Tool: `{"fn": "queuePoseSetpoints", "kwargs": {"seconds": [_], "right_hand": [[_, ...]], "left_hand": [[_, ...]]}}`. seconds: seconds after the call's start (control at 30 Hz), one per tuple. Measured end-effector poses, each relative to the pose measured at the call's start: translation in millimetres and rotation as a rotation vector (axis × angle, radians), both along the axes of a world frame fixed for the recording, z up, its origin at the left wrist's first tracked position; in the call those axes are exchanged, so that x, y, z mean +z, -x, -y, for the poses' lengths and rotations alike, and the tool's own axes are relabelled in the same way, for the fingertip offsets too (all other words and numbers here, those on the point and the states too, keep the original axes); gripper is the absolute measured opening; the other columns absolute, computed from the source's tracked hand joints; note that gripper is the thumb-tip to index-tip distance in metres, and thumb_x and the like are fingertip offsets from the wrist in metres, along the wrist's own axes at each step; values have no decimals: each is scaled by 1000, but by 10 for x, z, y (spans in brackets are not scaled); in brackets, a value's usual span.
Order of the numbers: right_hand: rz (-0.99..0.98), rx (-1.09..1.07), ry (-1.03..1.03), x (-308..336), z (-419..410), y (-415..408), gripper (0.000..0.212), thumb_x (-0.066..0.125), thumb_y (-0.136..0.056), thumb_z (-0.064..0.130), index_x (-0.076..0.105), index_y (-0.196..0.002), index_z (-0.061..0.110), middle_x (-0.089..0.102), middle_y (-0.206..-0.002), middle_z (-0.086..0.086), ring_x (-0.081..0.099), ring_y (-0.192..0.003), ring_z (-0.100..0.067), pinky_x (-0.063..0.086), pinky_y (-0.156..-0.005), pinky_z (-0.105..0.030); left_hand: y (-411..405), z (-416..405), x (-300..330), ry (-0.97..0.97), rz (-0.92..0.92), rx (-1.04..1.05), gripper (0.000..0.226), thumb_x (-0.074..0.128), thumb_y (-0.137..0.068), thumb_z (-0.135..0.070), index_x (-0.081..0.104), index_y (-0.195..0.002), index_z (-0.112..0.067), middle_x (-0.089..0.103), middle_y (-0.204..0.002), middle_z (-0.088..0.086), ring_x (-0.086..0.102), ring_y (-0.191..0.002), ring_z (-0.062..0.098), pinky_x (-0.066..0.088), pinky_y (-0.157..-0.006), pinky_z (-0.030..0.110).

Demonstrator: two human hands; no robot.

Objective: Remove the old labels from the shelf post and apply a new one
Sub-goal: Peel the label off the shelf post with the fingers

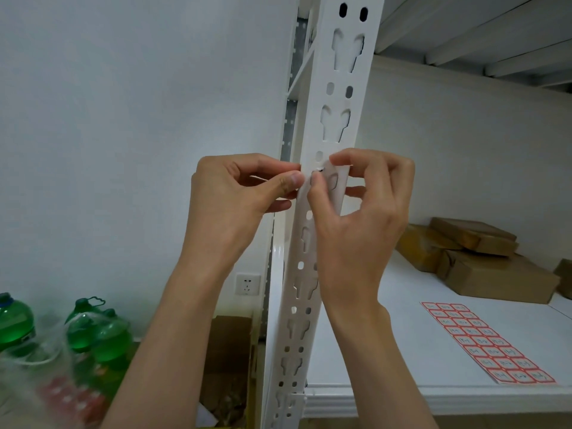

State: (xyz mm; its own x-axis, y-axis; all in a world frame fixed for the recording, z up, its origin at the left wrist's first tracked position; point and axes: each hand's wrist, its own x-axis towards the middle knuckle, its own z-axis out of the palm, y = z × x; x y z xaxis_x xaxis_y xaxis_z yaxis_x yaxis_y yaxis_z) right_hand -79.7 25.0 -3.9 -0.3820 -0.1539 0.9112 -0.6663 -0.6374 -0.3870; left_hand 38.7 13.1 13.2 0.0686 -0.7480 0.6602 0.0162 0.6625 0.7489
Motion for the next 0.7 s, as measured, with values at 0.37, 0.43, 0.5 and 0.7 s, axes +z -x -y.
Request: {"fn": "queuePoseSetpoints", "kwargs": {"seconds": [0.37,0.43,0.5,0.7], "right_hand": [[238,447,-279,154,-20,-72,40,68,-91,20,47,-124,30,55,-102,24,56,-87,21,44,-61,1],[255,482,-301,184,-11,-51,38,69,-91,22,46,-119,32,57,-99,22,57,-84,20,44,-60,0],[265,497,-311,203,-3,-38,36,68,-90,23,46,-117,32,59,-99,19,59,-82,17,44,-61,-1],[232,503,-340,209,8,6,37,68,-88,22,47,-116,33,62,-101,14,65,-86,0,51,-67,-13]], "left_hand": [[-2,8,-1,5,22,-2,15,77,-85,-17,81,-99,-13,79,-85,0,77,-77,12,64,-70,30],[2,5,2,0,22,0,17,77,-85,-17,80,-100,-12,79,-86,1,77,-77,12,64,-71,31],[7,2,4,-7,19,-1,17,77,-84,-17,80,-100,-12,78,-86,1,77,-77,12,65,-72,32],[10,-3,4,-16,17,2,16,78,-84,-18,80,-99,-15,78,-86,-2,76,-77,9,64,-70,28]]}}
